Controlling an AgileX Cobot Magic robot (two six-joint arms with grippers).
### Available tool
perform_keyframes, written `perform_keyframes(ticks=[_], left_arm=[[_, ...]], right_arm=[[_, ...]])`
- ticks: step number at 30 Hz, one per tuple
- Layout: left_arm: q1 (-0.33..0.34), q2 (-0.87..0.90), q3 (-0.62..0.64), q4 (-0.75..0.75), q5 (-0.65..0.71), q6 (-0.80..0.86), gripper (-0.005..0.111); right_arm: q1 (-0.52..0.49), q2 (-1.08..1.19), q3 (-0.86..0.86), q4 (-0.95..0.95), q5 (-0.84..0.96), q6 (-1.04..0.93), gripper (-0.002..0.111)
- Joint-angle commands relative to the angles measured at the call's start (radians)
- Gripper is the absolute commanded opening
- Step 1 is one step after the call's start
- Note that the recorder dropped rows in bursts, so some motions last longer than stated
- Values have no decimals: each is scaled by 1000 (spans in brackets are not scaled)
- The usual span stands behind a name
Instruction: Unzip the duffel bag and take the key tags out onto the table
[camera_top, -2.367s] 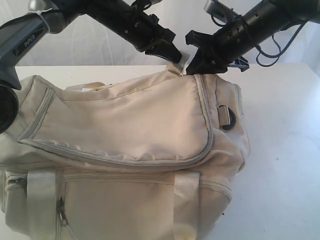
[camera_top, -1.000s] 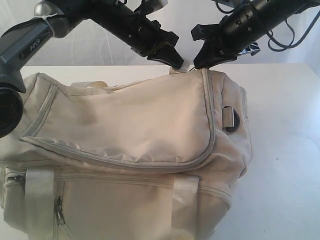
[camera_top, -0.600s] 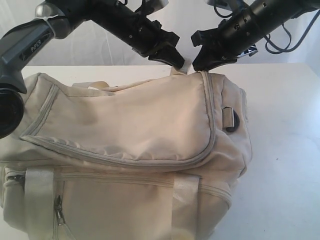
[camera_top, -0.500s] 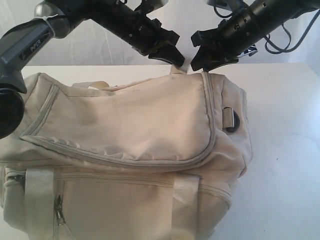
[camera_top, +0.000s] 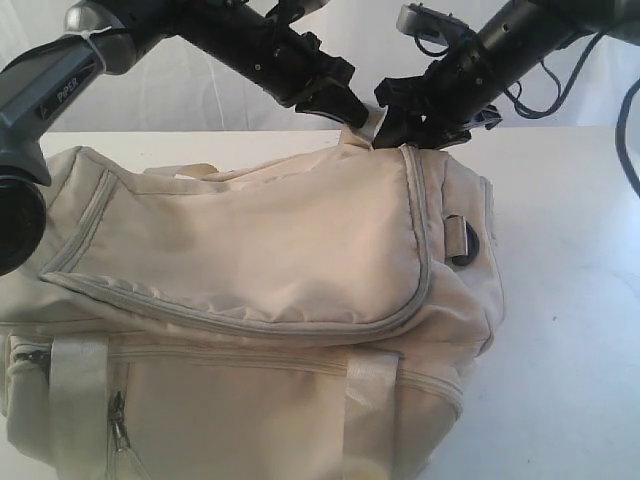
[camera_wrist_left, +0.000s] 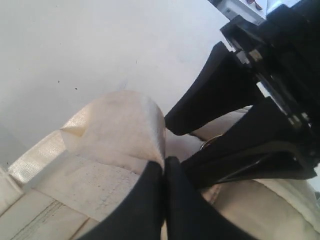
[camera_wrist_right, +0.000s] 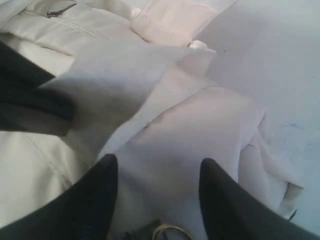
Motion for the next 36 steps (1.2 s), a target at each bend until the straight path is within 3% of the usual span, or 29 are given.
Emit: perform_keyframes(ticks=[1,4,17,21,29,36], left_arm=[[2,-22,-11,-45,6,5,0],[2,-22,-11,-45,5,14,0],[2,-22,-11,-45,-2,21,0],[2,-22,-11,-40,-3,21,0],[2,-22,-11,-36,-3,21,0],[2,-22,-11,-36,-3,21,0]], right_arm=[[-69,-7,-10,89,39,9,51],[-125,24,-10,255,82,-51,52],[-122,78,47,346,82,-20,50],[-120,55,79,383,82,-27,40],[-120,-7,81,393,82,-60,0],[-120,-25,81,375,82,-64,0]])
